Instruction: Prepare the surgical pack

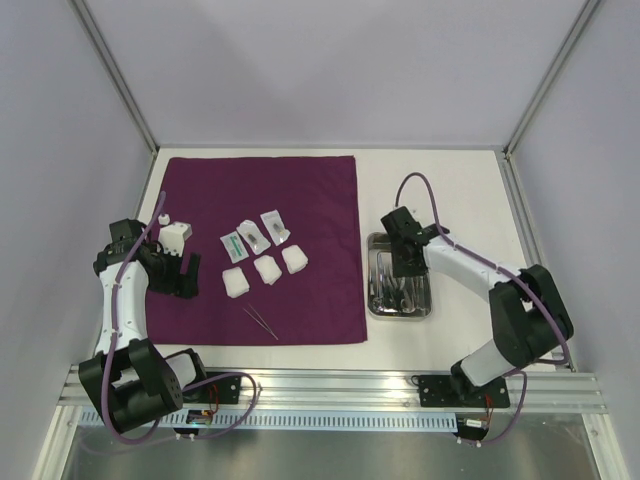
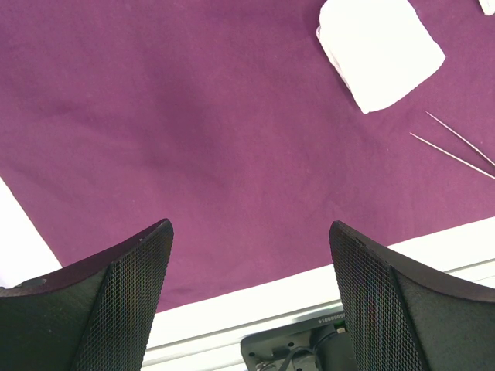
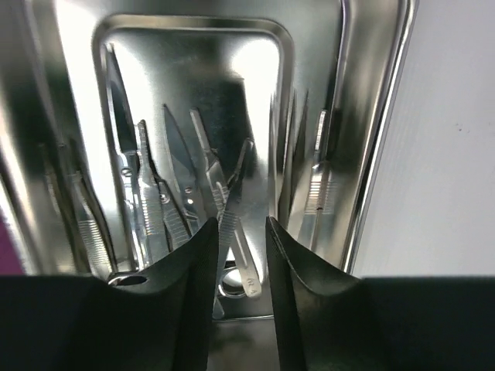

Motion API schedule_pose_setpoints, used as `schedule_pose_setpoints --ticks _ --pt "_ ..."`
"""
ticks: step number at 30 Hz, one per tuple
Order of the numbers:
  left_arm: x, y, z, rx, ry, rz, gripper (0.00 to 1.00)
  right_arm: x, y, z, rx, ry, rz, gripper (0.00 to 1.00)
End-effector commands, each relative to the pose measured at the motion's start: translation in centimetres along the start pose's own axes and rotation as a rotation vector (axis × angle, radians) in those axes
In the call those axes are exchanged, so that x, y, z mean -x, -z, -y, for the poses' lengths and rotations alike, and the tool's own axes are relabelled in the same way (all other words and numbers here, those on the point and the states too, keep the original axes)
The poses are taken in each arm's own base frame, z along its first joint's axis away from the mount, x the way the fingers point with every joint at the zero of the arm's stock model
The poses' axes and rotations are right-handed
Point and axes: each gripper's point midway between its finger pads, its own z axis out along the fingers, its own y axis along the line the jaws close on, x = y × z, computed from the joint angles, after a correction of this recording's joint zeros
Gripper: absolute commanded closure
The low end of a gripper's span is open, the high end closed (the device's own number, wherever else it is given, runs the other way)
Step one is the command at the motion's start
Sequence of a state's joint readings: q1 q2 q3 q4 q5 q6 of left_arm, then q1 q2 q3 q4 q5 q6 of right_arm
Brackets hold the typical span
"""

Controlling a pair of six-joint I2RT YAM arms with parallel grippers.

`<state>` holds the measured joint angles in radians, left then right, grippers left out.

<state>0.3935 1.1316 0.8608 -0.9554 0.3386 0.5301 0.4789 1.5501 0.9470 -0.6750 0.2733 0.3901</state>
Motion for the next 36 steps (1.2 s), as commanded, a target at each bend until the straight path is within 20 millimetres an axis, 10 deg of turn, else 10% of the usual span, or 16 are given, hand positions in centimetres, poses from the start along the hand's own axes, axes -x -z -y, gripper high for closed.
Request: schedule_pose_setpoints --ticks 1,5,9,15,19,31,36 --pt "1.3 1.0 -0.2 0.004 -0.024 0.040 0.09 3.6 4.6 -1.7 0.024 0.009 0.150 0.66" --pt "1.5 1.0 -0.1 -0.003 -0.018 0.050 0.09 5.2 9.2 -8.1 0.164 0.067 0.278 0.59" --pt "1.8 1.1 0.4 -0.025 -0.004 0.062 0.09 1.9 11.8 -18.8 0.351 0.268 0.277 0.53" --pt "1.6 1.5 0.3 -0.011 -0.020 0.062 0.09 -4.1 12.2 -31.7 0.508 0.557 0.186 0.50" --pt "1.2 1.3 0.3 -0.004 -0.030 0.054 0.09 -6.6 11.2 -36.0 0.530 0.662 0.144 0.49" --pt "1.2 1.0 0.2 -0.008 -0.034 0.055 0.09 -9.8 6.6 -37.1 0.449 0.702 0.052 0.60" --pt "1.2 0.7 0.2 -0.012 -0.028 0.049 0.09 -10.1 6.4 -37.3 0.455 0.700 0.051 0.81"
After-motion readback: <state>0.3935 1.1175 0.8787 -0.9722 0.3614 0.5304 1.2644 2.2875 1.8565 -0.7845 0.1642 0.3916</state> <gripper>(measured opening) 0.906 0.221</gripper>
